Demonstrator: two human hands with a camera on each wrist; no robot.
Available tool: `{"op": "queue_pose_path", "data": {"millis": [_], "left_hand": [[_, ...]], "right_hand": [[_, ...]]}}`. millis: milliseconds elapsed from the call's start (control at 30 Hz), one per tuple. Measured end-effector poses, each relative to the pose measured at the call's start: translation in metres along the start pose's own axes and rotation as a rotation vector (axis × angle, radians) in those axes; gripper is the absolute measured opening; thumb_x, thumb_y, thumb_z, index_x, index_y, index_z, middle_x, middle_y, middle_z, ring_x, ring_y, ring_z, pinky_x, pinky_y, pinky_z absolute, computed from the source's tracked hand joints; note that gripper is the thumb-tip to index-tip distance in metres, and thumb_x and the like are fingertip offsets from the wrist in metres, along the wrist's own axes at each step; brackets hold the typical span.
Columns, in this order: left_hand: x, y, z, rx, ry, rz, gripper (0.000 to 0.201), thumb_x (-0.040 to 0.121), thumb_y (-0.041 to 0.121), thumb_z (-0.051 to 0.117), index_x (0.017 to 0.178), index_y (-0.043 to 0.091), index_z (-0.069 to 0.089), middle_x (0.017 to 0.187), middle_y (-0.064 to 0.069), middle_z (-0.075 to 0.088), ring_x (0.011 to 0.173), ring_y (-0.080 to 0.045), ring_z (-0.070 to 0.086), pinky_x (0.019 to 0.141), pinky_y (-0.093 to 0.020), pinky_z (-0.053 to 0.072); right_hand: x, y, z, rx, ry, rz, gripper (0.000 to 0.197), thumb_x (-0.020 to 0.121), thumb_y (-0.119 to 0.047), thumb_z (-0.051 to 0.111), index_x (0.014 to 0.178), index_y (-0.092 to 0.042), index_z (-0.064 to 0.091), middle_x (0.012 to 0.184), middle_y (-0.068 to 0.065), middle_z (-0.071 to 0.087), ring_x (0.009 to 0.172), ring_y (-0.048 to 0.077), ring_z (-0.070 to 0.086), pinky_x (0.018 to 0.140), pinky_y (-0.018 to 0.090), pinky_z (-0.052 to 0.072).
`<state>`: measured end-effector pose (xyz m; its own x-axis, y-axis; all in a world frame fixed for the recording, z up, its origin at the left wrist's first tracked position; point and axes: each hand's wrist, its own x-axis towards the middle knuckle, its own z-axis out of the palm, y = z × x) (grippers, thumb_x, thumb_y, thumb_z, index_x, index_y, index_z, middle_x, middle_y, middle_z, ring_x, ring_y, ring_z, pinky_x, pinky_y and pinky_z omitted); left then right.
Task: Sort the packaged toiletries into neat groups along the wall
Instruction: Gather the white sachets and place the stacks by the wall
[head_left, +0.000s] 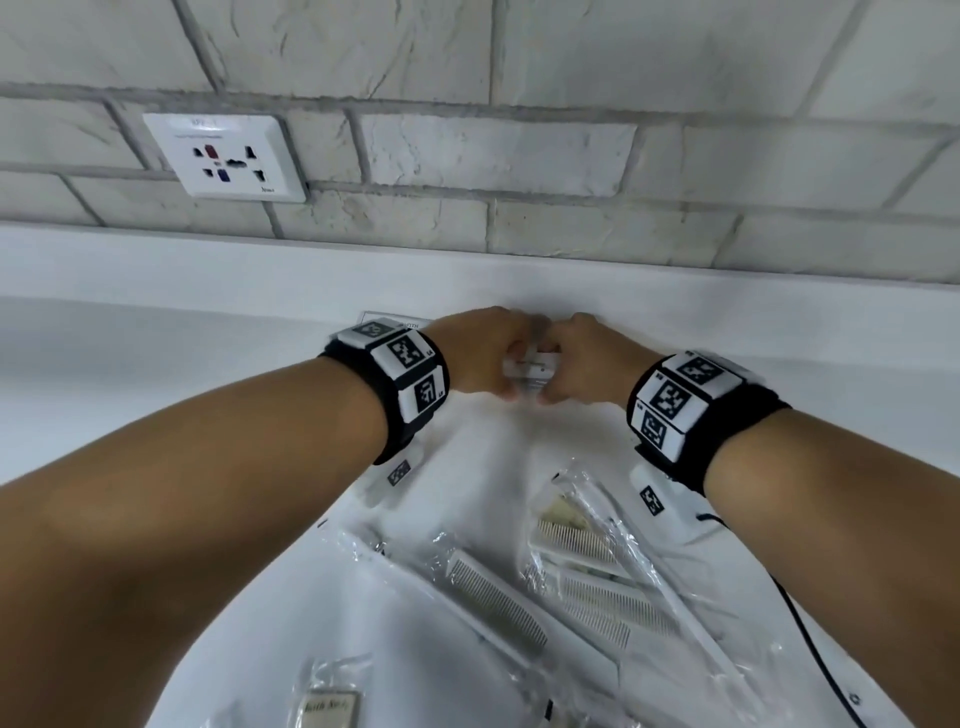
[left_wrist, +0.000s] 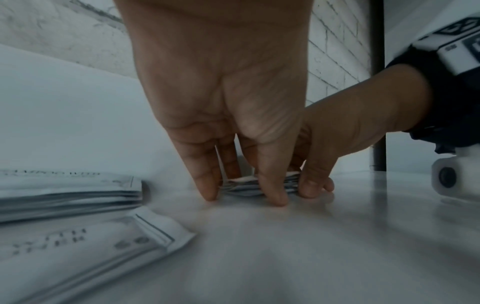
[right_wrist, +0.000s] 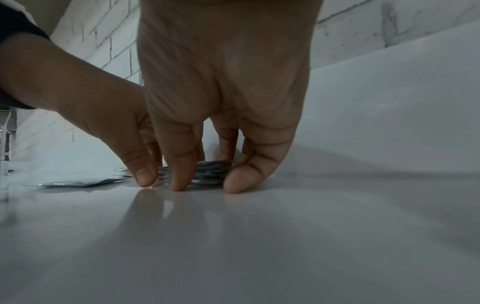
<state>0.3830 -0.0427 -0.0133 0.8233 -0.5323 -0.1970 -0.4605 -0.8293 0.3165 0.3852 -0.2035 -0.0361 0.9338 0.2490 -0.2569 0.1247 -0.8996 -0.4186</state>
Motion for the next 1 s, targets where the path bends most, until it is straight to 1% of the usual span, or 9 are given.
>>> {"op": "queue_pose_path", "data": {"millis": [133,233,300,367,467,633,800,900,1000], "left_hand": [[0.001,-0.003,0.004,0.063,0.050,0.014,0.050,0.076,0.027,0.076,0.120,0.017,0.054,0.120,-0.002,0.050,0.109,-0.022,0.052,0.082,-0.024,0.035],[0.005,-0.003,0.004,0.156,0.119,-0.007,0.048,0.077,0.039,0.072,0.119,0.021,0.056,0.129,-0.003,0.048,0.107,-0.028,0.057,0.086,-0.033,0.045],[0.008,-0.004,0.003,0.192,0.126,-0.045,0.048,0.079,0.042,0.069,0.119,0.019,0.054,0.132,-0.003,0.045,0.104,-0.029,0.059,0.081,-0.034,0.046],[0.010,-0.004,0.001,0.237,0.129,-0.085,0.046,0.083,0.037,0.067,0.120,0.016,0.052,0.133,-0.004,0.044,0.103,-0.030,0.060,0.077,-0.035,0.047],[0.015,-0.005,0.002,0.252,0.143,-0.100,0.042,0.086,0.026,0.063,0.124,0.015,0.051,0.135,-0.005,0.045,0.105,-0.032,0.060,0.083,-0.040,0.051],[0.021,-0.008,0.008,0.217,0.158,-0.088,0.042,0.086,0.014,0.058,0.128,0.019,0.053,0.135,-0.006,0.048,0.108,-0.032,0.059,0.085,-0.041,0.051],[0.022,-0.009,0.006,0.189,0.161,-0.057,0.038,0.087,0.025,0.060,0.124,0.022,0.057,0.129,-0.005,0.052,0.111,-0.029,0.058,0.086,-0.037,0.048],[0.010,-0.008,-0.004,0.186,0.157,-0.107,0.043,0.084,0.035,0.066,0.124,0.022,0.055,0.132,-0.002,0.048,0.111,-0.026,0.056,0.087,-0.036,0.048],[-0.020,-0.020,-0.026,0.177,0.274,-0.175,0.033,0.084,0.043,0.065,0.109,0.023,0.058,0.118,0.002,0.052,0.103,-0.023,0.058,0.082,-0.034,0.046]], "right_hand": [[-0.005,-0.002,0.001,-0.082,0.090,-0.073,0.065,0.068,-0.022,0.082,0.121,-0.008,0.047,0.124,0.013,0.047,0.110,0.028,0.052,0.081,0.031,0.043],[-0.004,-0.005,0.000,-0.174,0.149,-0.099,0.061,0.072,-0.022,0.079,0.121,-0.008,0.046,0.124,0.016,0.046,0.106,0.034,0.055,0.083,0.037,0.046],[-0.001,-0.006,-0.001,-0.249,0.204,-0.108,0.053,0.076,-0.023,0.074,0.119,-0.009,0.047,0.119,0.016,0.050,0.101,0.035,0.058,0.078,0.038,0.047],[0.002,-0.006,-0.001,-0.314,0.262,-0.127,0.043,0.079,-0.020,0.069,0.116,-0.010,0.049,0.113,0.015,0.058,0.099,0.035,0.060,0.073,0.037,0.047],[0.006,-0.005,-0.002,-0.359,0.305,-0.132,0.031,0.082,-0.014,0.063,0.111,-0.010,0.052,0.103,0.012,0.066,0.093,0.034,0.063,0.065,0.032,0.041],[0.008,-0.004,-0.006,-0.373,0.237,-0.145,0.030,0.083,-0.017,0.067,0.110,-0.010,0.058,0.104,0.014,0.068,0.095,0.036,0.063,0.072,0.035,0.044],[0.005,-0.007,-0.011,-0.349,0.220,-0.124,0.035,0.080,-0.022,0.074,0.108,-0.009,0.059,0.105,0.015,0.068,0.097,0.036,0.063,0.076,0.035,0.045],[-0.003,-0.006,-0.018,-0.301,0.186,-0.082,0.041,0.076,-0.029,0.079,0.101,-0.012,0.052,0.095,0.010,0.063,0.091,0.032,0.061,0.070,0.032,0.040],[-0.019,0.003,-0.030,-0.244,0.176,0.026,0.042,0.076,-0.035,0.078,0.097,-0.012,0.049,0.086,0.004,0.053,0.080,0.025,0.052,0.070,0.030,0.039]]}}
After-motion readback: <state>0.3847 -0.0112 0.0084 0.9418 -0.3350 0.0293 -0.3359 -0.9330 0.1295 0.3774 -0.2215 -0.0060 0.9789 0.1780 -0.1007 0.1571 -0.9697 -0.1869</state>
